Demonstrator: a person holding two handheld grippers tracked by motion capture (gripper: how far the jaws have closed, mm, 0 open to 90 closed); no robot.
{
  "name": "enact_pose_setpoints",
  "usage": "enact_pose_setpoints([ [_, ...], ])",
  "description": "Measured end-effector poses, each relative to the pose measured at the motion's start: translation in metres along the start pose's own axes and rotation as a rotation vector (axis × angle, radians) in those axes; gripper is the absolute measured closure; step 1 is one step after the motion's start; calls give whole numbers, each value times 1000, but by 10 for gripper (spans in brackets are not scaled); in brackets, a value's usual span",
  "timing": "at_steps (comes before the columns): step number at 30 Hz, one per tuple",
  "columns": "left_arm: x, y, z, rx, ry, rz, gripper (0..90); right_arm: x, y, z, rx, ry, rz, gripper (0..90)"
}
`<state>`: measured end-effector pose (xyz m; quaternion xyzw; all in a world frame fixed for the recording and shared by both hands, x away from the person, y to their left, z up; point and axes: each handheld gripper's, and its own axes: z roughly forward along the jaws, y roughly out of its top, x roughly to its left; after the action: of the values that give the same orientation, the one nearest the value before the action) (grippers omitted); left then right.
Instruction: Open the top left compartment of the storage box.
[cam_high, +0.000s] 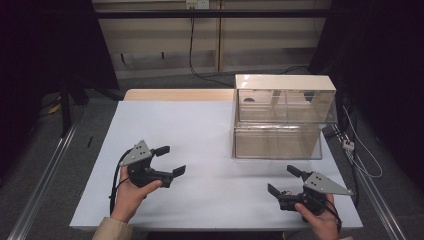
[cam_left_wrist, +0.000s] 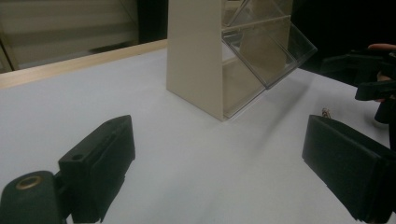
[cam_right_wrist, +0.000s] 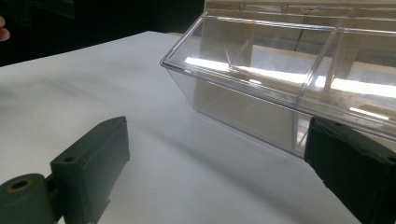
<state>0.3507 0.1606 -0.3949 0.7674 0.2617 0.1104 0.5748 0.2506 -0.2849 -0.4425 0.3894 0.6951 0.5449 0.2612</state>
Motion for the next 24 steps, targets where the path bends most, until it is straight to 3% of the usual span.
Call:
enact_pose_setpoints([
  [17, -14, 42, 48, 13, -64, 23, 178, -1, 0, -1, -1, 4, 3, 66],
  [24, -18, 51, 61, 32, -72, 57, 317, -1, 0, -1, 2, 7, -2, 66],
])
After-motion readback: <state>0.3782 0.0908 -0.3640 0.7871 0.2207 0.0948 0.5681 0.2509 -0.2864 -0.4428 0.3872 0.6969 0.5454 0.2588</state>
